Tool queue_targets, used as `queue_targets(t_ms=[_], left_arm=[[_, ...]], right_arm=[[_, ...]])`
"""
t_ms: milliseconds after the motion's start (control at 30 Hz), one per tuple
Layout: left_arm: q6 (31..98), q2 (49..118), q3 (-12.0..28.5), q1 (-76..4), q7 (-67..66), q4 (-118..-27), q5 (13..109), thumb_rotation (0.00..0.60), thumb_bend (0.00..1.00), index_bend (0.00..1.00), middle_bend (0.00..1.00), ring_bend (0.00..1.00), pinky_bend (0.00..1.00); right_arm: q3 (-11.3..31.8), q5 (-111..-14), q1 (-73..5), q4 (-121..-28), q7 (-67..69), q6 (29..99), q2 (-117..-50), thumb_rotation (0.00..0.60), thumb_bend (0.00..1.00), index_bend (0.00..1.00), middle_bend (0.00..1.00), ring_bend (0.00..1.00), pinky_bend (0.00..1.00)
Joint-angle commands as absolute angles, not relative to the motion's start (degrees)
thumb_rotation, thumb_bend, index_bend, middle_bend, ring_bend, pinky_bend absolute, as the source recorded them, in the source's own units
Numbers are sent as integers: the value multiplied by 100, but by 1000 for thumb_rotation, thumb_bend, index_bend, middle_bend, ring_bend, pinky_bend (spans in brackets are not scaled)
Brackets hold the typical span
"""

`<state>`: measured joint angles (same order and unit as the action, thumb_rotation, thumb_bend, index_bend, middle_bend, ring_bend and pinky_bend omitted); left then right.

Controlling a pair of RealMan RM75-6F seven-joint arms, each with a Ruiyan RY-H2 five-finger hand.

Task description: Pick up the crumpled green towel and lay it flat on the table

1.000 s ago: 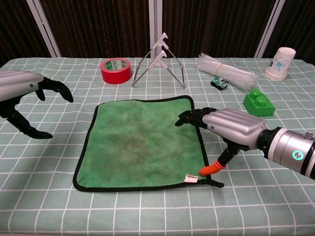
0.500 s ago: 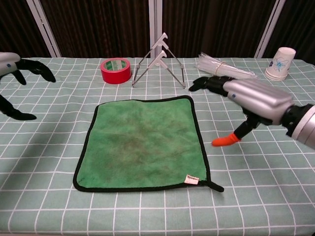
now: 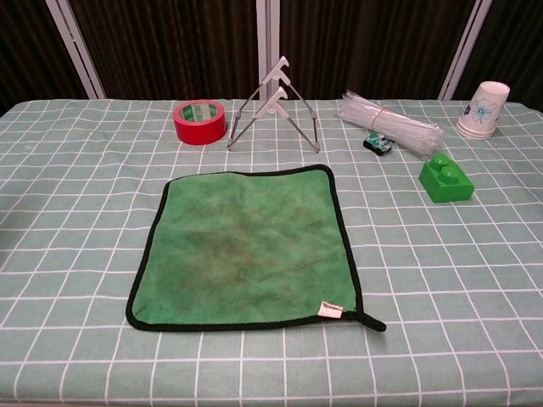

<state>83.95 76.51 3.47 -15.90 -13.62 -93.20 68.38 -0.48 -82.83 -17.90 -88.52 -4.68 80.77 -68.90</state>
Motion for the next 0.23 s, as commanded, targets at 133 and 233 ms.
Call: queue_targets(t_ms=[133,233], left_arm=[[8841,7538,36,-1143,-1302,-9463,7284,600,5,243,220,164,260],[8967,7482,-21,-1008,-1380,-9624,7402,600,5,244,219,164,260]], right_arm=[[-218,-8238,-1109,-9043,-241,8708,-6620,600,96,0,0,0,0],[-242,-8286,-915,-9083,-211,8879,-6590,600,97,0,0,0,0]])
